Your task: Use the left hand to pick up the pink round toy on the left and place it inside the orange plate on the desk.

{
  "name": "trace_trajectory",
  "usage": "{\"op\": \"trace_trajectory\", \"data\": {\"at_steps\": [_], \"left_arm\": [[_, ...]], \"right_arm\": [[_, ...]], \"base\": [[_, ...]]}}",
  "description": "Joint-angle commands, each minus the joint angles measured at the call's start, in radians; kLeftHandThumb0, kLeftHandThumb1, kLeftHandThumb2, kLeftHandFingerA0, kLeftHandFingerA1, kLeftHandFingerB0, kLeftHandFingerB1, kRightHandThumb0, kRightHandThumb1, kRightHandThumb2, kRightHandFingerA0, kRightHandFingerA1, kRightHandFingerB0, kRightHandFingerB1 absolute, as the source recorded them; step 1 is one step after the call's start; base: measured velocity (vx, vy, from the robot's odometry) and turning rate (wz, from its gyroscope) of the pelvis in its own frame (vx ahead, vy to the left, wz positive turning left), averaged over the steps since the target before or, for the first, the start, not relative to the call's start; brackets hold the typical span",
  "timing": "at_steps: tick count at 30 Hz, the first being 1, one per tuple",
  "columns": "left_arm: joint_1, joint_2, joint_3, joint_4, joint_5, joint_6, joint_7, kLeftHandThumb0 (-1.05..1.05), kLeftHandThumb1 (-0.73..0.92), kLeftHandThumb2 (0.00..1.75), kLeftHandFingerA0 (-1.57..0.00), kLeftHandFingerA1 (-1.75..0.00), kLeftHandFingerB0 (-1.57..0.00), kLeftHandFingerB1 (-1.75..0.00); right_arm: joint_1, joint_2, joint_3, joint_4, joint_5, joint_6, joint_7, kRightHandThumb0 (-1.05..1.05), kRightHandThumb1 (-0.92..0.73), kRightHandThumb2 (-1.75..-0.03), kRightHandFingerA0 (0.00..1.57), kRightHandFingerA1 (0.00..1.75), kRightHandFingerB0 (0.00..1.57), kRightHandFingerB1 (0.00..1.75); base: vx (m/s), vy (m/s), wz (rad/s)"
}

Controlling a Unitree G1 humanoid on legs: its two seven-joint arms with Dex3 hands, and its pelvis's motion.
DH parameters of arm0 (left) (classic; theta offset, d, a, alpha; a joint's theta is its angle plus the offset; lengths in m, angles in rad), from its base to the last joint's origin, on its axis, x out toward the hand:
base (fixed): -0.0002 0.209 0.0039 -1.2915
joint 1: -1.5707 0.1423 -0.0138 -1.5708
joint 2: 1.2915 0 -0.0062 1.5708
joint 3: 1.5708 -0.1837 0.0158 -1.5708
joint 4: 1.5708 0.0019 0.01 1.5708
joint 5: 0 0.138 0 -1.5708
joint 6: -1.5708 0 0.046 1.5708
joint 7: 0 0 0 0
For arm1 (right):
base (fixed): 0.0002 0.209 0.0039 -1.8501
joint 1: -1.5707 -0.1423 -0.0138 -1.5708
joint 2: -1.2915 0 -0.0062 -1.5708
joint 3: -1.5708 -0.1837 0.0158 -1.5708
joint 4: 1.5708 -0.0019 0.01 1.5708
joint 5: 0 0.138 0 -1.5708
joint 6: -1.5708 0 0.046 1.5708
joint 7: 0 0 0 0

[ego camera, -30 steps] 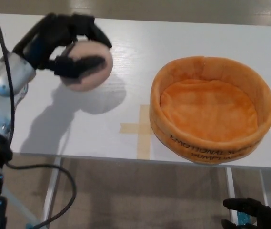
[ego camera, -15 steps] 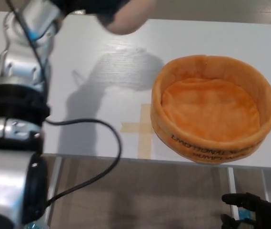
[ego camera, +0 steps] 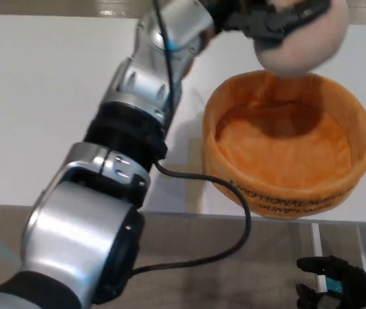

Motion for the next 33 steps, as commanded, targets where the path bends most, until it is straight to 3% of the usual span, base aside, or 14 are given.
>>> {"op": "trace_trajectory", "data": {"at_steps": [1,2,9,10,11,12,15,16,17,18,24,25,28,33], "left_arm": [[0.001,-0.031,-0.069,0.067,0.075,-0.083,0.058,-0.15,0.76,0.72,-0.82,-1.46,-0.82,-0.94],[0.005,-0.035,-0.08,0.077,0.081,-0.092,0.063,-0.17,0.75,0.73,-0.83,-1.49,-0.83,-0.99],[0.034,-0.038,-0.149,0.154,0.129,-0.166,0.123,-0.15,0.71,0.77,-0.83,-1.33,-0.81,-0.99],[0.038,-0.036,-0.154,0.166,0.13,-0.185,0.13,-0.14,0.71,0.78,-0.84,-1.31,-0.83,-0.94],[0.04,-0.035,-0.156,0.171,0.132,-0.194,0.132,-0.14,0.71,0.78,-0.84,-1.31,-0.83,-0.94],[0.041,-0.028,-0.165,0.181,0.144,-0.2,0.14,-0.14,0.75,0.72,-0.85,-1.25,-0.84,-0.83],[0.037,-0.014,-0.19,0.201,0.177,-0.195,0.165,-0.15,0.79,0.67,-0.85,-1.31,-0.85,-0.73],[0.029,-0.001,-0.226,0.202,0.216,-0.179,0.172,-0.37,0.6,0.58,-0.38,-0.4,-0.31,-0.31],[0.024,0.007,-0.248,0.2,0.24,-0.17,0.172,-0.37,0.6,0.58,-0.38,-0.4,-0.31,-0.31],[0.004,0.02,-0.305,0.196,0.3,-0.12,0.15,-0.79,0.5,0.81,0.0,-0.04,0.0,-0.06],[-0.033,0.053,-0.478,0.188,0.43,-0.04,0.142,-0.88,0.48,0.87,0.0,0.0,0.0,-0.02],[-0.035,0.053,-0.498,0.188,0.44,-0.03,0.142,-0.99,0.58,1.0,0.0,-0.01,0.0,0.0],[-0.038,0.051,-0.532,0.186,0.454,-0.012,0.142,-1.05,0.69,1.11,0.0,-0.01,0.0,0.0],[-0.041,0.054,-0.547,0.166,0.454,-0.003,0.141,-1.05,0.71,1.12,0.0,-0.02,0.0,-0.01]], "right_arm": [[0.001,0.007,0.001,0.005,-0.003,0.01,-0.002,-0.16,-0.58,-0.57,0.75,1.02,0.56,0.78],[0.001,0.007,0.002,0.005,-0.003,0.009,-0.002,-0.23,-0.42,-0.84,0.78,0.93,0.55,0.76],[0.0,0.007,-0.003,0.003,0.003,0.011,0.0,-0.21,-0.42,-0.84,0.75,0.92,0.55,0.76],[0.0,0.006,-0.003,0.003,0.003,0.01,0.001,-0.16,-0.57,-0.56,0.73,1.0,0.56,0.78],[0.0,0.006,-0.003,0.004,0.003,0.01,0.0,-0.16,-0.57,-0.56,0.73,1.0,0.56,0.78],[0.0,0.005,0.001,0.003,-0.001,0.012,-0.001,-0.22,-0.42,-0.85,0.78,0.93,0.55,0.76],[0.0,0.002,0.01,0.002,-0.012,0.015,-0.004,-0.22,-0.42,-0.85,0.79,0.93,0.56,0.76],[-0.001,0.003,0.008,0.002,-0.008,0.013,-0.002,-0.15,-0.58,-0.57,0.74,1.01,0.56,0.78],[-0.001,0.004,0.005,0.002,-0.004,0.011,0.001,-0.15,-0.58,-0.57,0.74,1.01,0.56,0.78],[-0.001,0.006,0.004,0.002,-0.002,0.011,0.001,-0.22,-0.42,-0.84,0.78,0.93,0.56,0.76],[-0.008,0.008,0.012,0.005,-0.009,0.014,-0.008,-0.21,-0.42,-0.84,0.81,0.95,0.57,0.77],[-0.009,0.011,0.004,0.006,0.0,0.017,-0.003,-0.22,-0.42,-0.84,0.77,0.94,0.57,0.78],[-0.01,0.012,0.001,0.003,0.005,0.016,0.0,-0.21,-0.42,-0.84,0.76,0.92,0.56,0.77],[-0.011,0.01,0.0,0.003,0.005,0.014,0.002,-0.21,-0.42,-0.84,0.8,0.95,0.57,0.77]], "base": [[0.0,0.0,0.0],[0.0,0.0,0.0],[0.0,0.0,0.0],[0.0,0.0,0.0],[0.0,0.0,0.0],[0.0,0.0,0.0],[0.0,0.0,0.0],[0.0,0.0,0.0],[0.0,0.0,0.0],[0.0,0.0,0.0],[0.0,0.0,0.0],[0.0,0.0,0.0],[0.0,0.0,0.0],[0.0,0.0,0.0]]}}
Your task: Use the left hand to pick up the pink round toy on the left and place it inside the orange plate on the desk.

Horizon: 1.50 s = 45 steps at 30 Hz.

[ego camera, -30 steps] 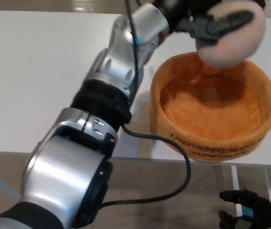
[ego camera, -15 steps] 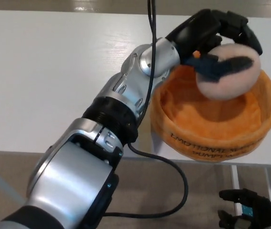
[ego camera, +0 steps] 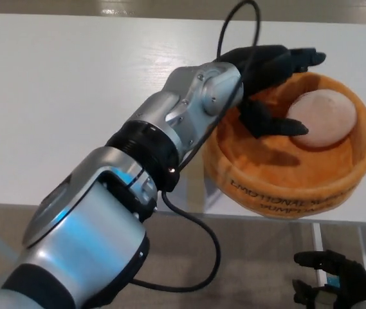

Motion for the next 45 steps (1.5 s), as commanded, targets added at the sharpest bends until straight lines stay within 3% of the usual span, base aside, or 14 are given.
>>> {"op": "trace_trajectory", "data": {"at_steps": [1,2,11,13,15,18,19,25,33,35,36,39,40,45], "left_arm": [[-0.019,0.012,-0.029,-0.03,0.08,0.041,0.007,-1.05,0.7,1.12,0.0,-0.01,0.0,0.0],[-0.022,0.014,-0.029,-0.038,0.082,0.042,0.005,-1.05,0.7,1.11,0.0,0.0,0.0,0.0],[0.005,0.112,0.049,-0.289,0.045,0.029,-0.056,-1.03,0.66,1.05,0.0,0.0,0.0,-0.01],[0.038,0.187,0.105,-0.467,0.009,0.017,-0.105,-0.99,0.6,0.98,0.0,0.0,0.0,-0.01],[0.073,0.261,0.162,-0.631,-0.035,-0.002,-0.158,-0.98,0.58,0.97,0.0,0.0,0.0,-0.01],[0.098,0.297,0.199,-0.723,-0.067,-0.004,-0.189,-0.93,0.55,0.94,0.0,0.0,0.0,-0.02],[0.136,0.336,0.255,-0.821,-0.139,-0.006,-0.23,-0.84,0.48,0.86,0.0,0.0,0.0,-0.04],[0.29,0.451,0.429,-1.094,-0.39,0.016,-0.367,-0.45,0.3,0.63,0.0,-0.08,-0.09,-0.24],[0.58,0.597,0.655,-1.368,-0.672,0.061,-0.512,-0.23,0.4,0.56,-0.1,-0.33,-0.23,-0.32],[0.699,0.637,0.739,-1.428,-0.784,0.08,-0.579,-0.25,0.41,0.57,-0.13,-0.35,-0.24,-0.32],[0.751,0.649,0.771,-1.434,-0.832,0.082,-0.619,-0.17,0.33,0.82,-0.13,-0.49,-0.28,-0.53],[0.901,0.664,0.871,-1.47,-0.988,0.158,-0.717,-0.14,0.48,0.56,-0.32,-0.39,-0.51,-0.37],[0.94,0.663,0.889,-1.47,-1.007,0.139,-0.74,-0.17,0.51,0.57,-0.36,-0.41,-0.54,-0.39],[1.101,0.649,0.932,-1.447,-1.088,0.091,-0.849,-0.1,0.58,0.57,-0.41,-0.42,-0.55,-0.42]], "right_arm": [[0.007,0.007,-0.005,0.003,0.004,0.016,0.001,-0.16,-0.57,-0.57,0.77,1.03,0.56,0.79],[0.006,0.007,-0.005,0.003,0.003,0.015,0.001,-0.21,-0.41,-0.84,0.81,0.96,0.58,0.78],[0.003,0.009,-0.002,0.005,-0.004,0.013,-0.002,-0.22,-0.41,-0.84,0.81,0.96,0.59,0.78],[0.003,0.006,-0.003,0.004,-0.002,0.014,0.002,-0.14,-0.57,-0.58,0.7,0.98,0.56,0.79],[0.002,0.003,-0.004,0.004,-0.001,0.014,0.005,-0.21,-0.42,-0.84,0.76,0.92,0.57,0.78],[-0.003,-0.002,-0.002,0.005,-0.003,0.019,0.004,-0.21,-0.42,-0.84,0.77,0.93,0.57,0.77],[-0.003,-0.002,-0.007,0.006,0.002,0.017,0.008,-0.14,-0.57,-0.58,0.7,1.05,0.59,0.81],[-0.008,-0.011,-0.005,0.004,-0.001,0.024,0.011,-0.15,-0.59,-0.57,0.71,1.01,0.58,0.8],[-0.01,-0.021,-0.008,0.007,0.001,0.017,0.013,-0.14,-0.58,-0.57,0.74,1.02,0.57,0.79],[-0.01,-0.023,-0.008,0.008,0.0,0.018,0.011,-0.21,-0.42,-0.84,0.79,0.94,0.59,0.78],[-0.01,-0.024,-0.004,0.009,-0.005,0.018,0.009,-0.21,-0.42,-0.83,0.82,0.95,0.6,0.79],[-0.011,-0.025,-0.006,0.008,-0.003,0.016,0.016,-0.14,-0.58,-0.57,0.73,1.01,0.57,0.8],[-0.01,-0.025,-0.007,0.008,-0.001,0.017,0.015,-0.2,-0.42,-0.83,0.77,0.93,0.58,0.78],[-0.006,-0.027,-0.006,0.009,-0.002,0.016,0.016,-0.21,-0.42,-0.84,0.78,0.93,0.58,0.78]], "base": [[0.0,0.0,0.0],[0.0,0.0,0.0],[0.0,0.0,0.0],[0.0,0.0,0.0],[0.0,0.0,0.0],[0.0,0.0,0.0],[0.0,0.0,0.0],[0.0,0.0,0.0],[0.0,0.0,0.0],[0.0,0.0,0.0],[0.0,0.0,0.0],[0.0,0.0,0.0],[0.0,0.0,0.0],[0.0,0.0,0.0]]}}
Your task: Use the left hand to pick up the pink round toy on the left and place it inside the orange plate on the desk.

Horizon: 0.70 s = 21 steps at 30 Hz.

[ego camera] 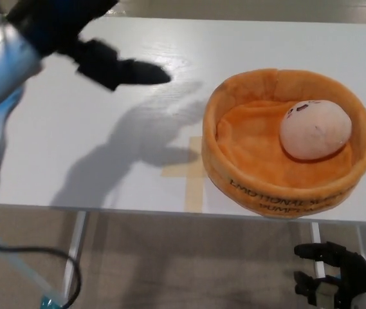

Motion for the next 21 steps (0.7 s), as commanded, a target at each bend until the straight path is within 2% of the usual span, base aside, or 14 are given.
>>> {"op": "trace_trajectory", "data": {"at_steps": [1,2,3,4,7,12,15,16,18,21], "left_arm": [[0.537,0.121,0.348,-0.281,-0.771,0.064,-0.572,-0.1,0.58,0.57,-0.41,-0.42,-0.55,-0.42],[0.568,0.113,0.346,-0.271,-0.795,0.094,-0.59,-0.09,0.58,0.57,-0.43,-0.42,-0.57,-0.43],[0.578,0.111,0.345,-0.27,-0.803,0.109,-0.593,-0.09,0.58,0.57,-0.43,-0.42,-0.57,-0.43],[0.619,0.1,0.33,-0.26,-0.791,0.104,-0.593,-0.22,0.52,0.63,-0.42,-0.46,-0.6,-0.48],[0.702,0.06,0.271,-0.217,-0.748,0.013,-0.611,-0.21,0.54,0.62,-0.45,-0.47,-0.58,-0.46],[0.773,0.036,0.174,-0.152,-0.694,0.029,-0.636,-0.18,0.54,0.6,-0.39,-0.45,-0.53,-0.41],[0.818,0.027,0.118,-0.131,-0.653,0.088,-0.605,-0.16,0.55,0.59,-0.38,-0.44,-0.55,-0.4],[0.831,0.016,0.101,-0.11,-0.633,0.08,-0.597,-0.09,0.58,0.58,-0.4,-0.43,-0.57,-0.39],[0.859,-0.001,0.072,-0.061,-0.597,0.088,-0.583,-0.08,0.58,0.58,-0.4,-0.42,-0.58,-0.41],[0.878,0.001,0.065,-0.033,-0.561,0.057,-0.573,-0.19,0.55,0.61,-0.43,-0.46,-0.57,-0.43]], "right_arm": [[0.018,-0.02,-0.001,0.01,-0.004,0.016,0.016,-0.21,-0.42,-0.84,0.78,0.93,0.58,0.78],[0.018,-0.022,0.002,0.01,-0.007,0.017,0.014,-0.15,-0.56,-0.59,0.74,1.0,0.57,0.79],[0.017,-0.022,0.003,0.01,-0.008,0.018,0.013,-0.15,-0.56,-0.59,0.74,1.0,0.57,0.79],[0.016,-0.022,0.003,0.012,-0.008,0.019,0.013,-0.14,-0.57,-0.58,0.73,0.99,0.56,0.78],[0.011,-0.018,-0.007,0.015,0.003,0.034,0.017,-0.15,-0.58,-0.57,0.71,0.99,0.56,0.79],[0.01,-0.017,-0.004,0.013,0.0,0.028,0.014,-0.15,-0.57,-0.56,0.76,1.02,0.58,0.79],[0.009,-0.017,-0.001,0.014,-0.004,0.029,0.01,-0.16,-0.57,-0.57,0.76,1.02,0.57,0.79],[0.011,-0.017,-0.002,0.014,-0.003,0.027,0.01,-0.21,-0.42,-0.84,0.79,0.94,0.58,0.78],[0.014,-0.019,-0.001,0.012,-0.004,0.023,0.014,-0.2,-0.43,-0.84,0.77,0.93,0.57,0.77],[0.015,-0.018,-0.003,0.011,-0.001,0.025,0.014,-0.21,-0.42,-0.84,0.78,0.93,0.58,0.77]], "base": [[0.0,0.0,0.0],[0.0,0.0,0.0],[0.0,0.0,0.0],[0.0,0.0,0.0],[0.0,0.0,0.0],[0.0,0.0,0.0],[0.0,0.0,0.0],[0.0,0.0,0.0],[0.0,0.0,0.0],[0.0,0.0,0.0]]}}
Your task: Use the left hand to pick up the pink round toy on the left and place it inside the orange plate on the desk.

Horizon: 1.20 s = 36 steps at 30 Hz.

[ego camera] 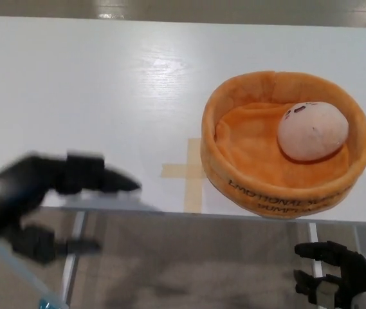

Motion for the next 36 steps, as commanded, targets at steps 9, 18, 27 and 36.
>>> {"op": "trace_trajectory", "data": {"at_steps": [9,18,27,36], "left_arm": [[0.257,0.001,-0.056,0.16,-0.131,-0.042,-0.223,-0.21,0.53,0.62,-0.44,-0.46,-0.55,-0.44],[0.128,-0.107,-0.051,0.5,-0.049,-0.051,-0.048,-0.12,0.38,0.85,-0.36,-0.58,-0.2,-0.49],[-0.142,-0.221,-0.085,0.956,0.093,-0.12,0.226,-0.32,0.55,0.57,-0.35,-0.38,-0.31,-0.31],[-0.275,-0.236,-0.178,1.245,0.251,-0.157,0.518,-0.52,0.4,0.79,-0.23,-0.47,-0.3,-0.47]], "right_arm": [[0.013,-0.018,-0.005,0.012,0.001,0.031,0.01,-0.14,-0.58,-0.57,0.72,1.0,0.57,0.79],[0.02,-0.018,-0.001,0.012,-0.006,0.03,0.011,-0.15,-0.58,-0.57,0.71,1.02,0.59,0.79],[0.028,-0.013,-0.003,0.011,0.0,0.03,0.016,-0.15,-0.59,-0.57,0.71,1.02,0.57,0.79],[0.034,-0.012,-0.003,0.012,0.0,0.035,0.015,-0.14,-0.6,-0.57,0.67,0.98,0.55,0.77]], "base": [[0.0,0.0,0.0],[0.0,0.0,0.0],[0.0,0.0,0.0],[0.0,0.0,0.0]]}}
